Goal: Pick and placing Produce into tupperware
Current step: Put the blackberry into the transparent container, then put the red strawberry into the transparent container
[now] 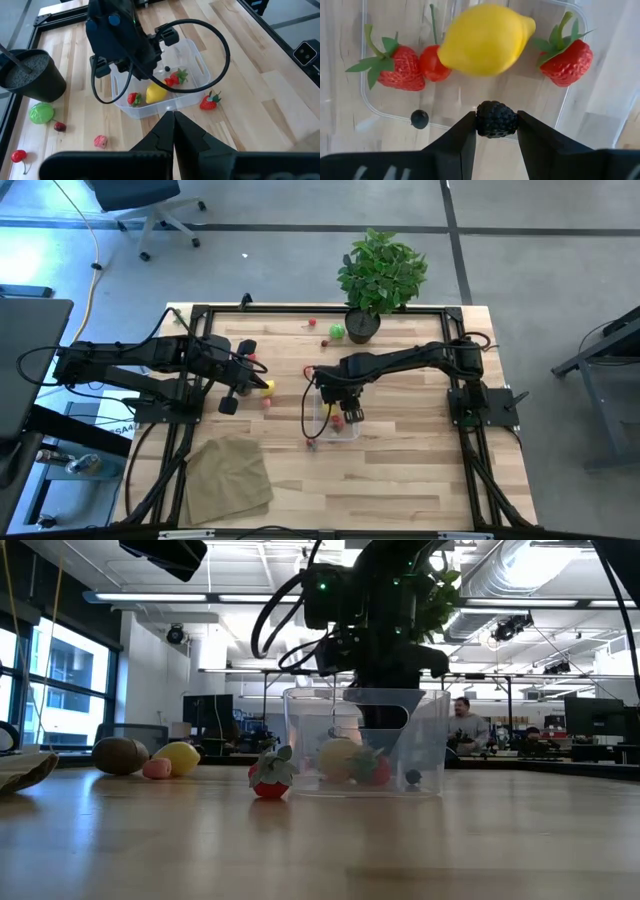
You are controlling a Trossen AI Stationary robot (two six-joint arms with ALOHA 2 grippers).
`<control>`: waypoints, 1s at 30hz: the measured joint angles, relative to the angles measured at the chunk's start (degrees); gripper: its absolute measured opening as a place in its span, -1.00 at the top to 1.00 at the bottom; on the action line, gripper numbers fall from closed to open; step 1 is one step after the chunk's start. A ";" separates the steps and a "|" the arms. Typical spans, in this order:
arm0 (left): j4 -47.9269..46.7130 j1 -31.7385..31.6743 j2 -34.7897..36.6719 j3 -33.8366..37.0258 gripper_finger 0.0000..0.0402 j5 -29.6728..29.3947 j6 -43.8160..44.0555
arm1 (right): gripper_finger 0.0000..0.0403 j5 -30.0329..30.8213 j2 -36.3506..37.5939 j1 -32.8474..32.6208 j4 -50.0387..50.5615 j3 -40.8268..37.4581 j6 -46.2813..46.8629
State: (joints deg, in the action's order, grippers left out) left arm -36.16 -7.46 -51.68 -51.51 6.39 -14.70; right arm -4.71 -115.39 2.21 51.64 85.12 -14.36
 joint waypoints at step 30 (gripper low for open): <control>-0.01 -0.01 0.00 0.00 1.00 0.00 0.00 | 0.22 0.22 0.07 -0.32 8.78 -0.02 -0.19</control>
State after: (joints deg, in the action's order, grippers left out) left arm -36.18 -7.48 -51.68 -51.51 6.39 -14.70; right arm -4.49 -115.33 1.88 60.42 85.10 -14.55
